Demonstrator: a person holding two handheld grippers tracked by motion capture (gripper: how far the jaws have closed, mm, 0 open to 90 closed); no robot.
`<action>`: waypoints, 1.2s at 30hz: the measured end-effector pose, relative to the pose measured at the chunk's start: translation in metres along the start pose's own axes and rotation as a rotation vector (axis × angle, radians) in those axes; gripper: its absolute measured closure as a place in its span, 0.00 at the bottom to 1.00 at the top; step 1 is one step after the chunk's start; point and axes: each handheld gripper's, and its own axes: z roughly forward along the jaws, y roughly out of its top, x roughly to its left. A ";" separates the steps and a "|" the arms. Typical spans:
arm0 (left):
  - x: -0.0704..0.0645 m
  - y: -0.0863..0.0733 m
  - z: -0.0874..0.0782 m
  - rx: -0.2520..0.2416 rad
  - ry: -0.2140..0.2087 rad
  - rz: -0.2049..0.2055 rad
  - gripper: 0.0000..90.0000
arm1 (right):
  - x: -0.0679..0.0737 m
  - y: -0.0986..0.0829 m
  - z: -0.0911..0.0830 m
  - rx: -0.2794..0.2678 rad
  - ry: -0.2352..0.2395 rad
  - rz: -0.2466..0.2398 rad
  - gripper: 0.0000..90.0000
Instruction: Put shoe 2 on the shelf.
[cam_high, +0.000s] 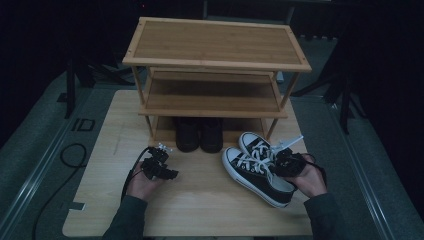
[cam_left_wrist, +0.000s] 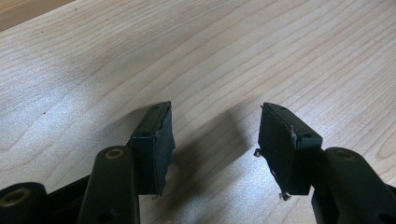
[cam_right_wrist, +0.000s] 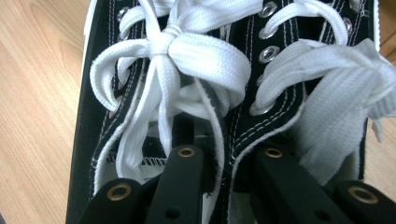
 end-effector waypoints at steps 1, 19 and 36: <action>0.000 0.000 0.000 0.000 0.000 0.001 0.50 | 0.000 0.001 -0.001 -0.001 -0.002 -0.003 0.94; 0.001 0.000 -0.001 -0.004 -0.001 -0.005 0.50 | 0.002 0.020 -0.012 0.005 0.003 -0.067 0.94; 0.000 0.000 -0.001 -0.003 -0.003 -0.005 0.50 | 0.003 0.037 -0.030 0.013 0.039 -0.136 0.94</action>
